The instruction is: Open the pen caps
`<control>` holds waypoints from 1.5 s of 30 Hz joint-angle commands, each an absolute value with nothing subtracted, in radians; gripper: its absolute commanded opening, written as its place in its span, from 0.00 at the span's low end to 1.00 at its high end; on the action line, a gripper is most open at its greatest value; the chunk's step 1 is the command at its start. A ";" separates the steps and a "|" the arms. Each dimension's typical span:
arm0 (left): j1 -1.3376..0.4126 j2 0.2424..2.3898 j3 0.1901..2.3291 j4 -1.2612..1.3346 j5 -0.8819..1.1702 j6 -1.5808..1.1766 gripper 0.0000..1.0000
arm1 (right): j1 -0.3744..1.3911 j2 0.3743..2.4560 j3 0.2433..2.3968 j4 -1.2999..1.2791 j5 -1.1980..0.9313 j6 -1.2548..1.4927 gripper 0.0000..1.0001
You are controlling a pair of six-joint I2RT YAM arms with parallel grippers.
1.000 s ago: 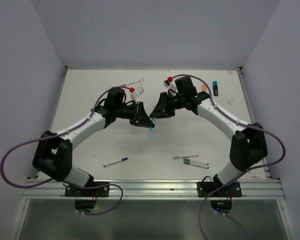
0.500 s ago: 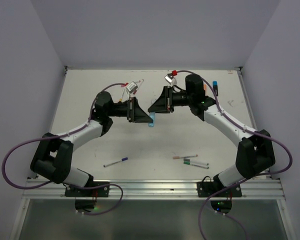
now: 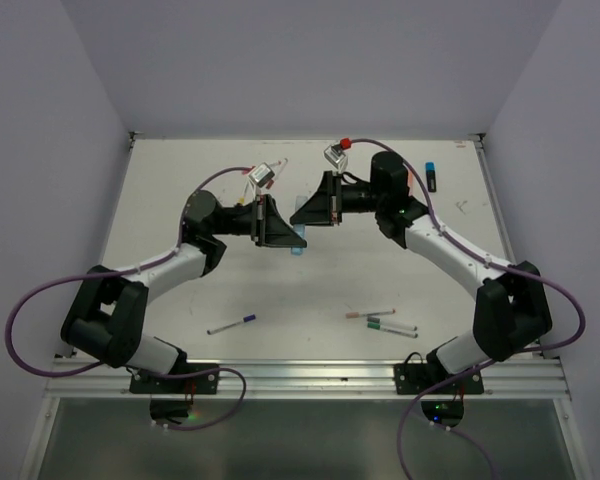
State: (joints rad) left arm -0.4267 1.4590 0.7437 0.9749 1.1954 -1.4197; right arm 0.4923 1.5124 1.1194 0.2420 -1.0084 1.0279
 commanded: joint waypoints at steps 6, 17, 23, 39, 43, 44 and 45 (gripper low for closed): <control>-0.456 1.465 0.706 1.232 1.244 -1.526 0.00 | 0.474 1.459 1.060 0.287 -0.802 1.009 0.00; -0.462 1.453 0.627 1.231 1.276 -1.487 0.00 | 0.279 1.589 1.150 0.476 -0.747 1.159 0.00; -0.474 1.428 0.667 1.037 1.296 -1.324 0.00 | 0.272 1.680 1.249 0.513 -0.781 1.279 0.00; -0.468 1.742 1.227 -0.277 0.602 -0.472 0.00 | 0.268 1.845 1.536 -0.798 -0.379 0.511 0.00; -0.469 1.883 1.365 -0.308 0.491 -0.492 0.00 | 0.259 1.871 1.516 -0.830 -0.332 0.485 0.00; -0.469 1.944 1.390 -0.314 0.480 -0.492 0.00 | 0.258 1.876 1.513 -0.830 -0.319 0.477 0.00; -0.469 1.977 1.457 -0.346 0.463 -0.491 0.00 | 0.253 1.881 1.511 -0.833 -0.289 0.476 0.00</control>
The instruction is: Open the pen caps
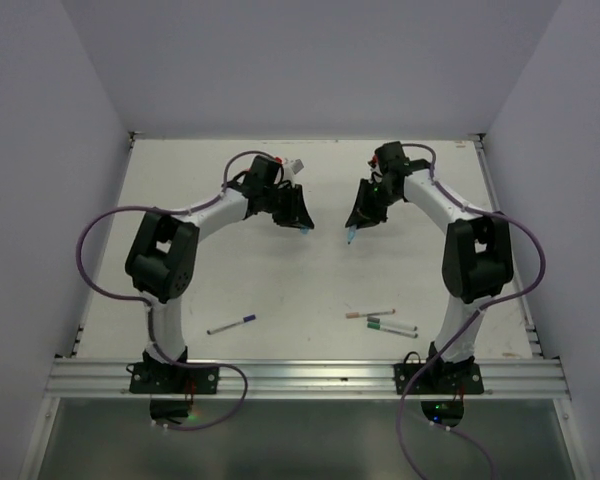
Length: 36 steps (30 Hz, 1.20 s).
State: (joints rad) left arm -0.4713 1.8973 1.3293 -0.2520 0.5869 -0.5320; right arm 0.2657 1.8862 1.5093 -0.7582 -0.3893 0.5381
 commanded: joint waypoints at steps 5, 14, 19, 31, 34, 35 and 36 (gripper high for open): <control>-0.494 2.165 1.641 -0.434 0.344 -0.482 0.00 | 0.236 1.942 1.522 -0.893 -0.204 0.430 0.00; -0.526 2.347 1.848 -0.413 0.415 -0.517 0.04 | 0.221 2.026 1.537 -0.786 -0.271 0.425 0.00; -0.526 2.404 1.891 -0.419 0.462 -0.526 0.09 | 0.221 2.111 1.612 -0.785 -0.282 0.431 0.00; -0.517 2.421 1.884 -0.439 0.474 -0.523 0.25 | 0.210 2.238 1.755 -0.807 -0.213 0.420 0.01; -0.512 2.416 1.870 -0.443 0.477 -0.518 0.28 | 0.212 2.238 1.750 -0.818 -0.206 0.422 0.09; -0.508 2.413 1.861 -0.437 0.477 -0.518 0.31 | 0.210 2.232 1.731 -0.813 -0.206 0.420 0.15; -0.506 2.404 1.852 -0.433 0.477 -0.518 0.31 | 0.210 2.227 1.721 -0.808 -0.204 0.422 0.18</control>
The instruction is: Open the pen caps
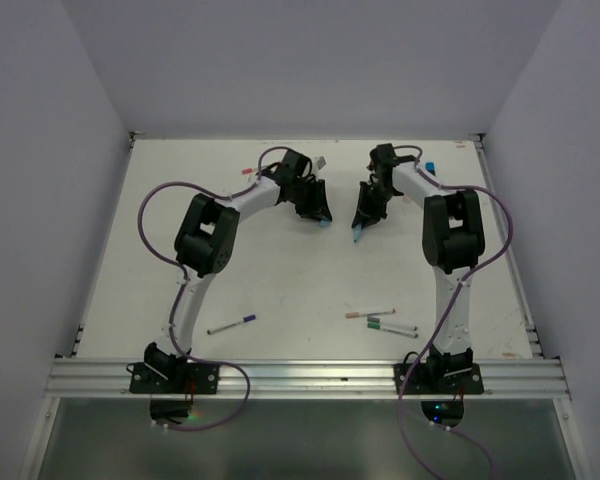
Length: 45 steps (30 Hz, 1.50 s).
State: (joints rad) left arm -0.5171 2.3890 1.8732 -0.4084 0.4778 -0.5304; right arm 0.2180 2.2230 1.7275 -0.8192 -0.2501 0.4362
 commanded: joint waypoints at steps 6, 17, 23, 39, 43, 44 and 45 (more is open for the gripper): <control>-0.483 2.391 1.779 -0.351 0.538 -0.538 0.36 | 0.210 2.224 1.713 -0.790 -0.209 0.408 0.39; -0.469 2.356 1.770 -0.319 0.538 -0.525 0.39 | 0.206 2.214 1.759 -0.799 -0.201 0.387 0.55; -0.466 2.324 1.772 -0.256 0.593 -0.540 0.42 | 0.193 2.175 1.787 -0.802 -0.198 0.380 0.62; -0.456 2.028 1.551 -0.022 0.512 -0.580 0.52 | 0.045 2.129 1.870 -0.785 -0.003 0.348 0.70; -0.454 1.962 1.514 -0.023 0.509 -0.578 0.52 | 0.025 2.192 1.988 -0.811 0.069 0.331 0.71; -0.454 1.954 1.506 -0.023 0.511 -0.578 0.51 | 0.022 2.209 2.011 -0.833 0.081 0.325 0.71; -0.456 1.944 1.487 -0.020 0.514 -0.578 0.51 | 0.017 2.242 2.034 -0.842 0.089 0.319 0.71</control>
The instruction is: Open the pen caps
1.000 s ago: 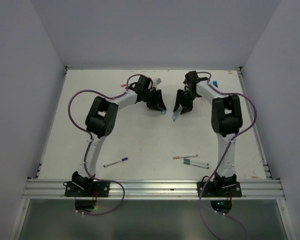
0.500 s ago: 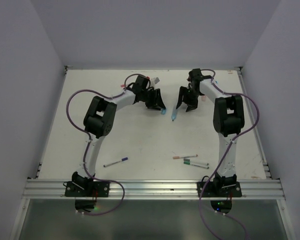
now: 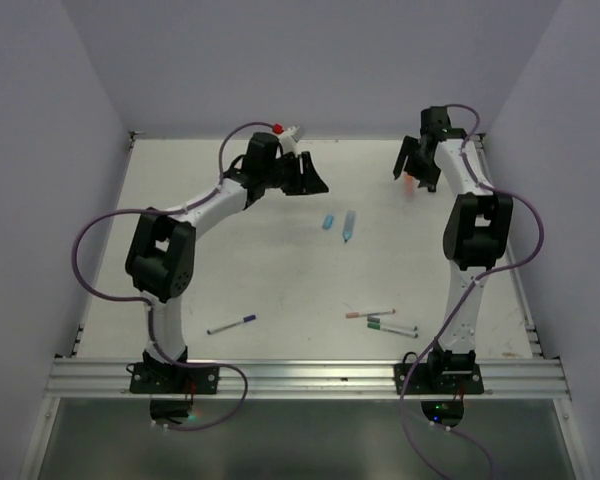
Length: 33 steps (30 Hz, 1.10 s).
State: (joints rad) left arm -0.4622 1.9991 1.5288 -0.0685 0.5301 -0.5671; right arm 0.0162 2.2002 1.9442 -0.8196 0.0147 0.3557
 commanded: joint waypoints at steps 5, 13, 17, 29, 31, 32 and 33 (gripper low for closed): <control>-0.454 1.882 1.427 -0.017 0.523 -0.586 0.51 | 0.009 2.313 2.135 -0.853 0.098 0.281 0.70; -0.454 1.783 1.298 0.058 0.528 -0.627 0.50 | 0.003 2.375 2.180 -0.838 0.113 0.259 0.66; -0.454 1.763 1.275 0.060 0.531 -0.634 0.50 | 0.003 2.410 2.198 -0.841 0.114 0.249 0.64; -0.454 1.695 1.247 0.037 0.511 -0.635 0.50 | 0.003 2.451 2.186 -0.859 0.158 0.241 0.50; -0.454 1.677 1.232 0.040 0.505 -0.637 0.50 | 0.003 2.453 2.178 -0.853 0.178 0.233 0.48; -0.454 1.674 1.229 0.040 0.503 -0.640 0.50 | 0.003 2.453 2.172 -0.850 0.178 0.233 0.46; -0.454 1.666 1.223 0.040 0.502 -0.641 0.50 | 0.005 2.454 2.166 -0.850 0.178 0.233 0.46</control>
